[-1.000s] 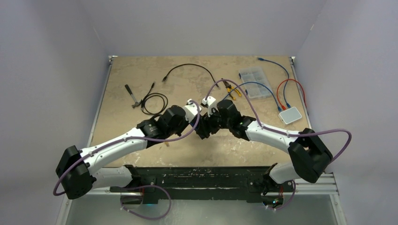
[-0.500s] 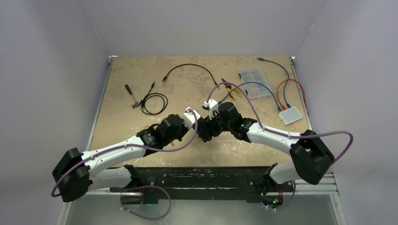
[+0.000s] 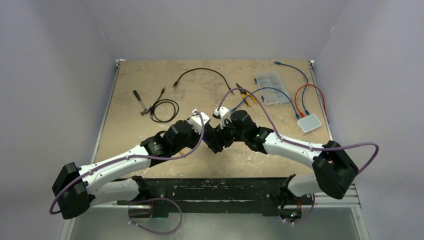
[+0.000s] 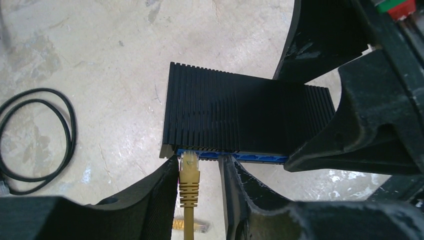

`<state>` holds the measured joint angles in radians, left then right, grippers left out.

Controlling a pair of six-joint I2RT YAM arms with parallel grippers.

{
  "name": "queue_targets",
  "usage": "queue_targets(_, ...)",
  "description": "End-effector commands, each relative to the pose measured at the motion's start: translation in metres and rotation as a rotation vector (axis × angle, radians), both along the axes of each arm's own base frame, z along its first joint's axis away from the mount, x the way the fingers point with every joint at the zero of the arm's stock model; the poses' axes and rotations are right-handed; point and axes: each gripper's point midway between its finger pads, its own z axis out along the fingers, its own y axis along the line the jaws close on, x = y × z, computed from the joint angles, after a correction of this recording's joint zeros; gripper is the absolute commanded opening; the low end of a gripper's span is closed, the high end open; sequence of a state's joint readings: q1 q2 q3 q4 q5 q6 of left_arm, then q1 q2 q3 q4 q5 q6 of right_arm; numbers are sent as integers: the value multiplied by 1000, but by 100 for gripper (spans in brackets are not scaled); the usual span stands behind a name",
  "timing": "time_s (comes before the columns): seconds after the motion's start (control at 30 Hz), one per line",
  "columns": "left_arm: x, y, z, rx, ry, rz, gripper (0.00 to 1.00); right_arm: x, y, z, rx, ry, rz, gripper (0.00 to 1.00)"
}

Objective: Insert the plug into the switch port
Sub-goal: Insert the connector into the switch port.

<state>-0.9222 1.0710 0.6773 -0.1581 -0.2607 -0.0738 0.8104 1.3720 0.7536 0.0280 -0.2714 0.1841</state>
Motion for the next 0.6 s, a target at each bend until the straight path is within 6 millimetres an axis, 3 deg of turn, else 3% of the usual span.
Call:
queue_targets(0.0, -8, -16, 36, -151, 43, 6, 36, 17, 21, 47, 120, -105, -3, 0)
queue_targets(0.17, -13, -9, 50, -175, 93, 60, 41, 21, 18, 42, 109, -106, -16, 0)
queue_targets(0.3, -16, 6, 39, -77, 150, 120, 42, 22, 18, 41, 107, -106, -16, 0)
queue_targets(0.57, -11, 6, 27, 26, 178, 124, 32, 22, 22, 43, 116, -104, 6, 0)
